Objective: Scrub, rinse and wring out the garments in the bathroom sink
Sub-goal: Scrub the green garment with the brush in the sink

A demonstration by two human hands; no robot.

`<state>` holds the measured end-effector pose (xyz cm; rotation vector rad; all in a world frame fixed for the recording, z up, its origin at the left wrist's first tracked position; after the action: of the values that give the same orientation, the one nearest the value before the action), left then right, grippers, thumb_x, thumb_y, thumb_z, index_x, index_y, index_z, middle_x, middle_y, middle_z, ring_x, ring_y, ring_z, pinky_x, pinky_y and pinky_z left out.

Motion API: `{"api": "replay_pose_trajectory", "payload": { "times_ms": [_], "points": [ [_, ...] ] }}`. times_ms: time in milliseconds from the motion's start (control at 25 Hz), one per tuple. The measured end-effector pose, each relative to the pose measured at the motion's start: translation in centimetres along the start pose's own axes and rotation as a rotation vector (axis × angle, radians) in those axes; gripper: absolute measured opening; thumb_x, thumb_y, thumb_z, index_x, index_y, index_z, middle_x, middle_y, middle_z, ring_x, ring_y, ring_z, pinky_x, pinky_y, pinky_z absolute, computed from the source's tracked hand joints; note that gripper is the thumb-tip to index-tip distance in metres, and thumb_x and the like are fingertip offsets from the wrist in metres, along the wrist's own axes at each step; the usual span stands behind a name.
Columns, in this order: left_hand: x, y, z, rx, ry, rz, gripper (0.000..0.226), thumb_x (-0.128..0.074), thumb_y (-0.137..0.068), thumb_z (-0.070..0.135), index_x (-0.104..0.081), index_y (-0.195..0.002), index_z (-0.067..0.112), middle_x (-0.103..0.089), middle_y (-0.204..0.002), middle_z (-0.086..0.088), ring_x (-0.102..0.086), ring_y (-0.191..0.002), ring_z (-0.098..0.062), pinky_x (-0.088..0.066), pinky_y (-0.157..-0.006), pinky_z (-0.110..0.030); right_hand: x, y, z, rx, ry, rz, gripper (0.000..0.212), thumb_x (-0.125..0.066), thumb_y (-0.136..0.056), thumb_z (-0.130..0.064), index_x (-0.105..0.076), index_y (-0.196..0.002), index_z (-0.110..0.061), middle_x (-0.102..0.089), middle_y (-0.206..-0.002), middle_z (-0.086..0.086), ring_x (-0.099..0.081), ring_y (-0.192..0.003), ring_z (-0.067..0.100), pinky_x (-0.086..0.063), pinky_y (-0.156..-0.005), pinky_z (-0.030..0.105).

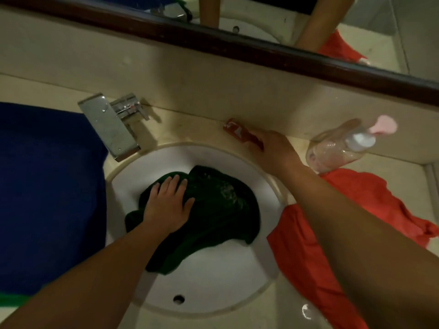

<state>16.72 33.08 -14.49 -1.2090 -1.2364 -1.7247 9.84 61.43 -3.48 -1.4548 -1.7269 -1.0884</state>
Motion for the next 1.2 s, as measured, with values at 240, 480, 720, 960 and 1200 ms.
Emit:
{"api": "replay_pose_trajectory", "payload": {
  "times_ms": [240,480,720,960,1200],
  "points": [
    [-0.9,-2.4,-0.9,-0.011,0.032,0.171,0.067,-0.046,-0.098,0.052,-0.036,-0.154,0.018,-0.043,-0.151,-0.016,-0.040,-0.139,-0.035,-0.036,-0.113,-0.052,-3.1,3.3,-3.3,0.066,0.104,0.413,0.035,-0.045,-0.101,-0.035,-0.071,-0.120,-0.020,-0.065,-0.110,0.012,-0.057,-0.101,0.034,-0.047,-0.086,0.044],
    [-4.3,-3.9,-1.7,0.081,0.050,0.323,0.068,-0.040,-0.096,0.056,-0.043,-0.148,0.012,-0.053,-0.129,-0.017,-0.049,-0.114,-0.036,-0.040,-0.099,-0.050,-14.6,1.5,-3.1,0.052,0.127,-0.173,0.046,-0.043,-0.109,-0.035,-0.048,-0.150,-0.014,-0.048,-0.150,0.013,-0.044,-0.138,0.031,-0.035,-0.114,0.038],
    [-4.6,-4.5,-2.0,0.124,0.158,0.236,0.063,-0.042,-0.098,0.059,-0.047,-0.145,0.017,-0.061,-0.119,-0.014,-0.060,-0.104,-0.035,-0.048,-0.089,-0.046,-18.5,0.4,-2.0,-0.074,0.151,-0.219,0.049,-0.052,-0.104,-0.043,-0.051,-0.140,-0.010,-0.049,-0.143,0.019,-0.042,-0.134,0.037,-0.034,-0.110,0.043],
    [-1.1,-2.4,-1.7,-0.100,0.254,0.257,0.051,-0.044,-0.099,0.050,-0.073,-0.097,0.008,-0.064,-0.095,-0.017,-0.064,-0.067,-0.038,-0.054,-0.053,-0.039,-14.8,3.5,-3.0,-0.149,-0.211,-0.168,0.031,-0.044,-0.110,-0.027,-0.051,-0.134,-0.008,-0.064,-0.121,0.012,-0.061,-0.111,0.028,-0.044,-0.091,0.029],
    [7.9,0.4,1.1,-0.221,0.247,0.272,0.056,-0.031,-0.104,0.058,-0.062,-0.090,0.013,-0.066,-0.069,-0.012,-0.064,-0.059,-0.035,-0.042,-0.047,-0.034,-5.8,10.9,-5.3,-0.245,-0.443,0.198,0.010,-0.047,-0.108,-0.029,-0.053,-0.113,-0.021,-0.064,-0.099,-0.001,-0.060,-0.090,0.017,-0.036,-0.071,0.027]
  ]
}}
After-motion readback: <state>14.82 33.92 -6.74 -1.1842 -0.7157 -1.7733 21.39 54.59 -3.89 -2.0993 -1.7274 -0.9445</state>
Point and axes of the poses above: each hand's wrist, its own y-axis away from the middle knuckle, its own x-axis out of the back of the hand, z = x × y, the point moved 4 cm from there along -y, towards the middle knuckle
